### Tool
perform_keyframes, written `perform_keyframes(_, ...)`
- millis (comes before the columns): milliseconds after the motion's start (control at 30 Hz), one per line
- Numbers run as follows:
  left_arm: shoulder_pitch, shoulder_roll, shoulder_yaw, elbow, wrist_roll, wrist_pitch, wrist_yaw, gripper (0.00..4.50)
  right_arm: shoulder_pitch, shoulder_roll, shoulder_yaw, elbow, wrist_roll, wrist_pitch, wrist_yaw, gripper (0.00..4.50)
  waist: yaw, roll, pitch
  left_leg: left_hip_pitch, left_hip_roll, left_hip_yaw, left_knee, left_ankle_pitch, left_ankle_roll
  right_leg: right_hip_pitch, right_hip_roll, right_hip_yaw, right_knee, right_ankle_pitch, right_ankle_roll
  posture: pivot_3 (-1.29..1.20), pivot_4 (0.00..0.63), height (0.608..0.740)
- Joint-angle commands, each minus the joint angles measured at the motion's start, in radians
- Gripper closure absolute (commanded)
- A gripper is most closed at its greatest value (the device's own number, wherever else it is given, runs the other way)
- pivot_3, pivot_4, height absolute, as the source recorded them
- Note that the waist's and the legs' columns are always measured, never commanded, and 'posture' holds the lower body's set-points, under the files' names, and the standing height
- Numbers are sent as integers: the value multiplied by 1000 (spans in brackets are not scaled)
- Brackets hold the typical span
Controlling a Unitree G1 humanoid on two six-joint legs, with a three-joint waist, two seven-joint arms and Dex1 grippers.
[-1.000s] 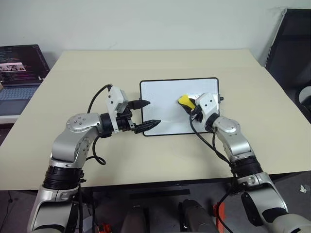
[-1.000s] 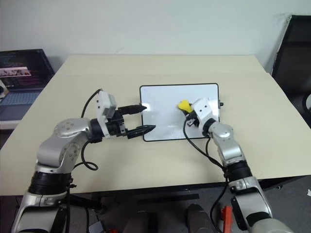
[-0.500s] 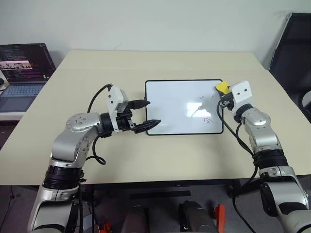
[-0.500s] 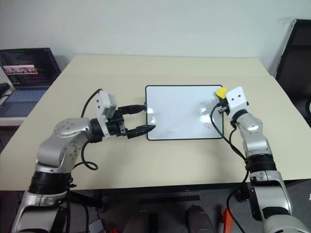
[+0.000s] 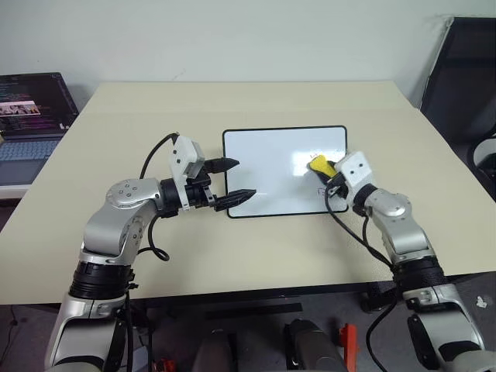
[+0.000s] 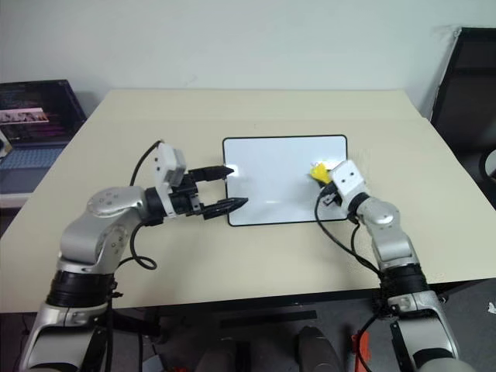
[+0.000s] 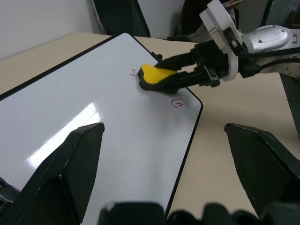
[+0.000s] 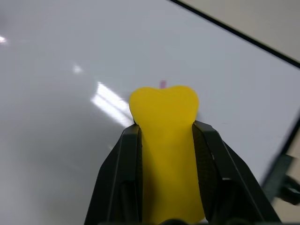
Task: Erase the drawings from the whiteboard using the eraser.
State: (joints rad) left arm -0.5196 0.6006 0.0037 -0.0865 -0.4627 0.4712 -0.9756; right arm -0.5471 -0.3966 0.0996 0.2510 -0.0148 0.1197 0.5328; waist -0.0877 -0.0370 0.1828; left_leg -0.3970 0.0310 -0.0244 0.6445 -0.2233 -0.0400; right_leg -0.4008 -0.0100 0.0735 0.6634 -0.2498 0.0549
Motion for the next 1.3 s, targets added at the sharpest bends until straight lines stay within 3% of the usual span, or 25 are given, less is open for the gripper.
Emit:
perform_keyframes(33,-17,6,8,-27,-3,-13,-5,0,24,-1,21,12,1,56,38,3386,1,0,0,0,0,0,0,0,0,0,0,0,0,0,0,0,150,740)
perform_keyframes(400,-16,5,7,-28,-3,-12,-2,0,-113,-12,-86,215,-69,-1,-245,3387,5,0,0,-1,-1,0,1,1,1,-1,0,1,0,-1,-5,0,150,740)
perform_keyframes(633,-19,3,6,-24,-2,-14,-3,0,-92,-4,-62,200,-61,5,-205,3388,5,0,0,-1,-1,0,0,1,1,-1,0,1,-1,-2,-5,0,150,740)
perform_keyframes(1000,-27,2,4,-19,1,-13,-4,0,7,-11,15,61,-26,69,36,3389,-1,0,0,-1,0,0,-1,1,1,-2,0,1,0,-2,-5,0,150,740)
perform_keyframes(1100,-27,4,5,-16,2,-15,-6,0,9,-13,6,56,-27,76,44,3389,-1,0,0,-1,0,1,-1,1,1,-2,0,1,-1,-2,-5,0,150,740)
perform_keyframes(1300,-29,2,4,-14,4,-16,-6,0,-62,-10,-57,142,-58,28,-89,3389,-1,0,0,-1,0,1,0,1,1,-2,0,1,0,-2,-5,0,150,740)
